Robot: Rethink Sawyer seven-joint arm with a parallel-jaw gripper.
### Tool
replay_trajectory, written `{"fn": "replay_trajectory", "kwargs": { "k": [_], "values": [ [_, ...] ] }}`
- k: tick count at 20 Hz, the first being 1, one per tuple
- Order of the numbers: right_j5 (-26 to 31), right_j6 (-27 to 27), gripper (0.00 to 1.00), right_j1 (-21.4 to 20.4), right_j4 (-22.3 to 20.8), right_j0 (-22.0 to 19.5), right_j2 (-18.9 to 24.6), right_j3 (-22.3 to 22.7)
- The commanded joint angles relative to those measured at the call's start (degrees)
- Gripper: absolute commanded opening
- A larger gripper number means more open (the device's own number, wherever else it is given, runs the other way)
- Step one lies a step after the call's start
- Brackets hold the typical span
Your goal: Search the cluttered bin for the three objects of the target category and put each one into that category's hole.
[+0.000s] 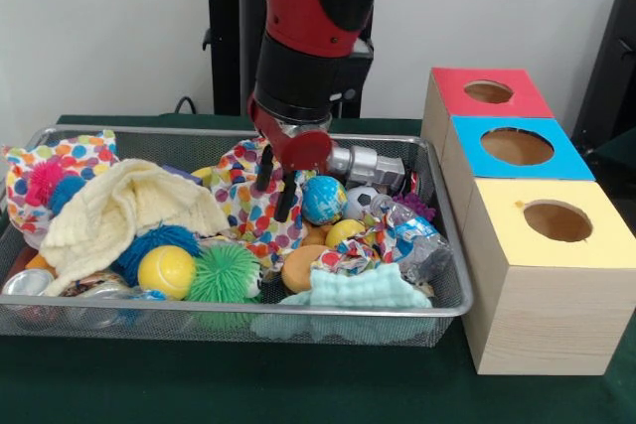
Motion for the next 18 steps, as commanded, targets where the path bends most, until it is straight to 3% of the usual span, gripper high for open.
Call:
{"fn": "replay_trajectory", "kwargs": {
  "k": [1, 10, 16, 18],
  "values": [
    [-3.11, 13.68, 1.00, 3.00, 4.20, 1.02, -0.33, 3.49],
    [-3.57, 13.35, 1.00, 3.83, 6.83, 2.62, -1.43, 3.55],
    [1.68, 12.48, 1.00, 2.11, 8.24, 4.25, -2.89, 1.64],
    [0.25, 12.52, 1.00, 2.41, 8.81, 4.48, -2.41, 2.48]
  ]
}}
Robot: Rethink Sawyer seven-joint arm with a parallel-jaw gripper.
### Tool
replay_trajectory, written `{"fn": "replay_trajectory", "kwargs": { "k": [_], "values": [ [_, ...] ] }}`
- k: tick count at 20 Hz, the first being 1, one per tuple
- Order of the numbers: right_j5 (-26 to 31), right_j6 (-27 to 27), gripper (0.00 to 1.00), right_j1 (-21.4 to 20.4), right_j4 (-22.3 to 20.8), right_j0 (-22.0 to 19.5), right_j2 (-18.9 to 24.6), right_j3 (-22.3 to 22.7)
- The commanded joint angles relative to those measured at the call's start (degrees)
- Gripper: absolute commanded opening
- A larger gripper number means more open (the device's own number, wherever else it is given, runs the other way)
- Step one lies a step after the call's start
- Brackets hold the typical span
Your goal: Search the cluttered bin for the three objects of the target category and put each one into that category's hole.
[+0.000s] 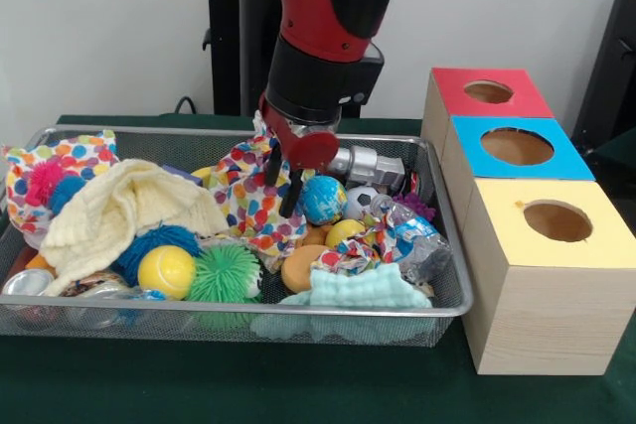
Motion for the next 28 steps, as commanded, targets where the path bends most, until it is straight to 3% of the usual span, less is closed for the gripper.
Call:
{"fn": "replay_trajectory", "kwargs": {
  "k": [1, 9, 18, 28],
  "values": [
    [-0.83, 12.78, 1.00, 0.95, 4.06, 1.23, 1.47, 1.80],
    [-3.57, 14.69, 1.00, 2.88, 7.12, 5.27, 1.37, 3.84],
    [-8.78, 13.34, 1.00, 5.76, 9.19, 5.69, 2.68, 4.99],
    [-18.81, 5.68, 1.00, 8.56, 4.89, -3.76, 4.66, 2.61]
  ]
}}
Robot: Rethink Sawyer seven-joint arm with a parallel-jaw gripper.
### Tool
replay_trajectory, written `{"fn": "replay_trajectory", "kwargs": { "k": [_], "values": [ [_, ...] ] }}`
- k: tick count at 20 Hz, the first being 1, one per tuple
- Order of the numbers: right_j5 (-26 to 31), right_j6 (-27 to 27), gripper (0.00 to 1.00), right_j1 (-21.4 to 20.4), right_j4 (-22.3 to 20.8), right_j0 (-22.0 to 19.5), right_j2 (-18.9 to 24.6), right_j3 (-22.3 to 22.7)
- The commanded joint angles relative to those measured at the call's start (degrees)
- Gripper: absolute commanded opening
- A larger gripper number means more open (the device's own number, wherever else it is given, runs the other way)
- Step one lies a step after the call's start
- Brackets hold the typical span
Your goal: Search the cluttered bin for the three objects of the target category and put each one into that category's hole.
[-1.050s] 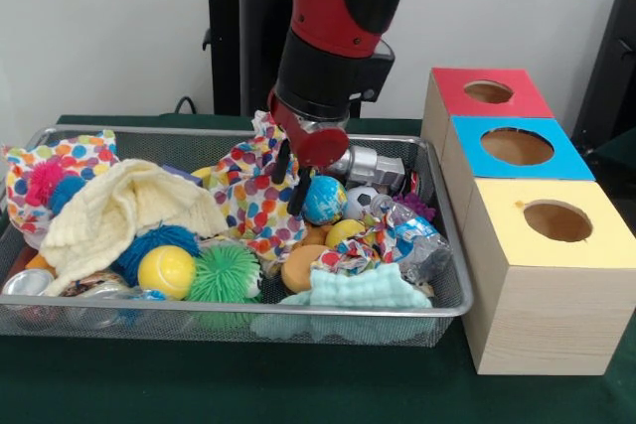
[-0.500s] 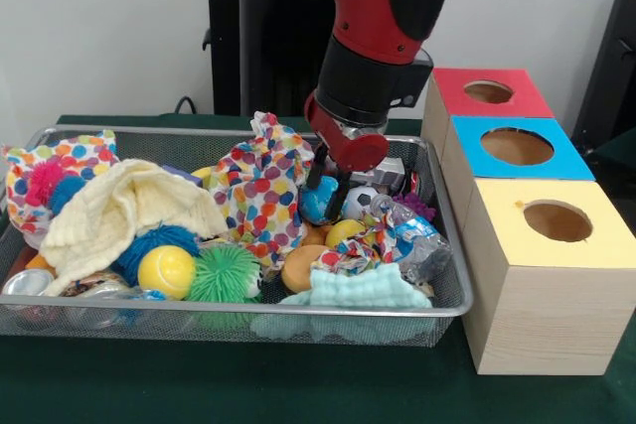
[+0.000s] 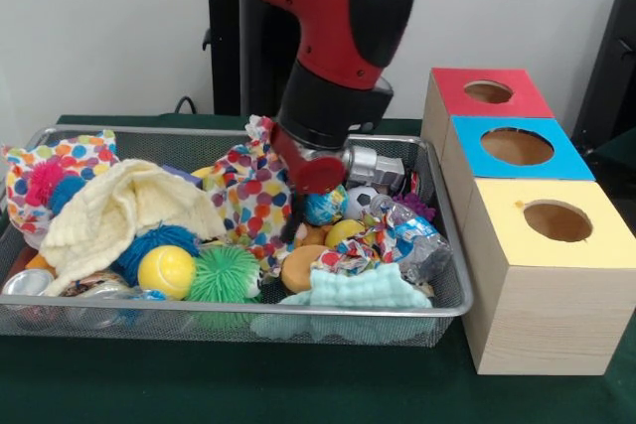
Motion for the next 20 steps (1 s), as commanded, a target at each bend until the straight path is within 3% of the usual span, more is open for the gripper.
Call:
{"fn": "replay_trajectory", "kwargs": {
  "k": [1, 5, 12, 17, 20],
  "values": [
    [-8.25, 6.30, 1.00, 4.33, -0.80, -7.02, 6.65, 1.00],
    [-10.03, 7.30, 1.00, 5.77, 0.18, -7.06, 6.80, 0.33],
    [-10.90, 11.40, 1.00, 6.80, 3.56, -6.50, 11.75, 3.14],
    [-8.09, 12.01, 1.00, 5.02, 5.44, -4.54, 10.86, 3.69],
    [-4.89, 9.43, 1.00, 3.08, 4.51, -4.65, 9.30, 3.18]
  ]
}}
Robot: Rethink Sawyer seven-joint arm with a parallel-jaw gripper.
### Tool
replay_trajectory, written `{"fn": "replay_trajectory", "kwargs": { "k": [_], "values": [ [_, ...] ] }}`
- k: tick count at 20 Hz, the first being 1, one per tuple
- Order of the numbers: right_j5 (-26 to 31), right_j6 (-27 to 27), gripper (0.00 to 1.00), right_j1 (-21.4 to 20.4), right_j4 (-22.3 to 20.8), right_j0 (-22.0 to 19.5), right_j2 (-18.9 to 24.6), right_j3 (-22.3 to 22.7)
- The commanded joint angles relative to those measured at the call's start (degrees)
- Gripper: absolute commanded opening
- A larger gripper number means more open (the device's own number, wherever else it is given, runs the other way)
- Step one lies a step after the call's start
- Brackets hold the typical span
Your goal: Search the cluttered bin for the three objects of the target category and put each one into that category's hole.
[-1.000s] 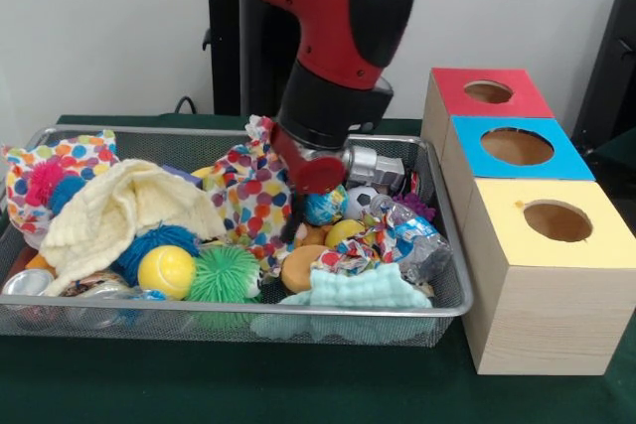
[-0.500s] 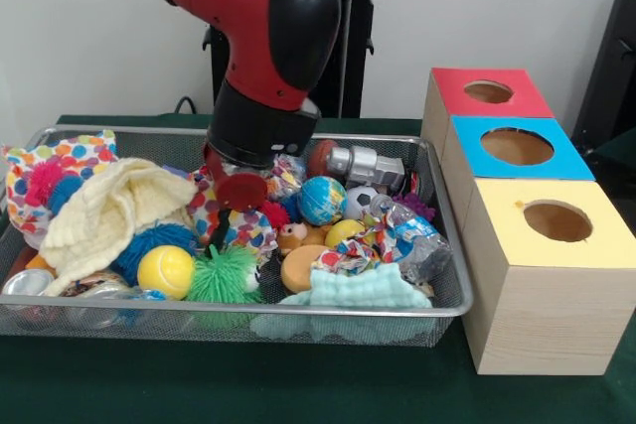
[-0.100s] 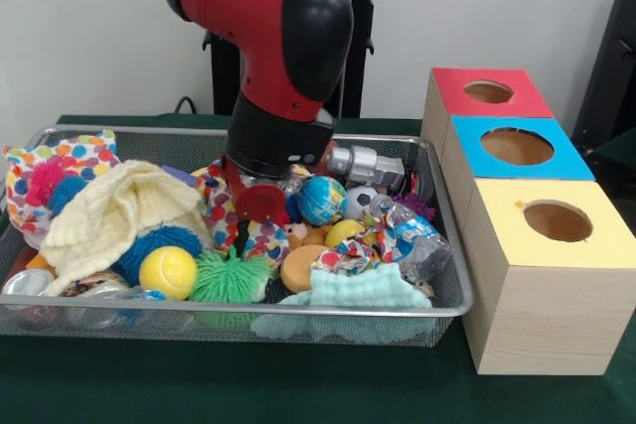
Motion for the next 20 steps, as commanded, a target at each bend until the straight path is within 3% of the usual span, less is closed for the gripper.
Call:
{"fn": "replay_trajectory", "kwargs": {
  "k": [1, 6, 10, 15, 20],
  "values": [
    [3.81, 8.37, 1.00, -1.42, 2.29, 0.32, 6.94, 2.84],
    [11.38, 0.87, 1.00, -5.50, -1.78, -3.47, 5.76, -0.03],
    [14.87, -1.48, 1.00, -7.81, -3.13, -5.11, 5.90, -1.07],
    [20.47, -0.37, 1.00, -10.28, -3.28, -4.05, 4.59, -2.30],
    [21.68, 2.59, 1.00, -10.99, -2.72, -1.75, 3.36, -1.94]
  ]
}}
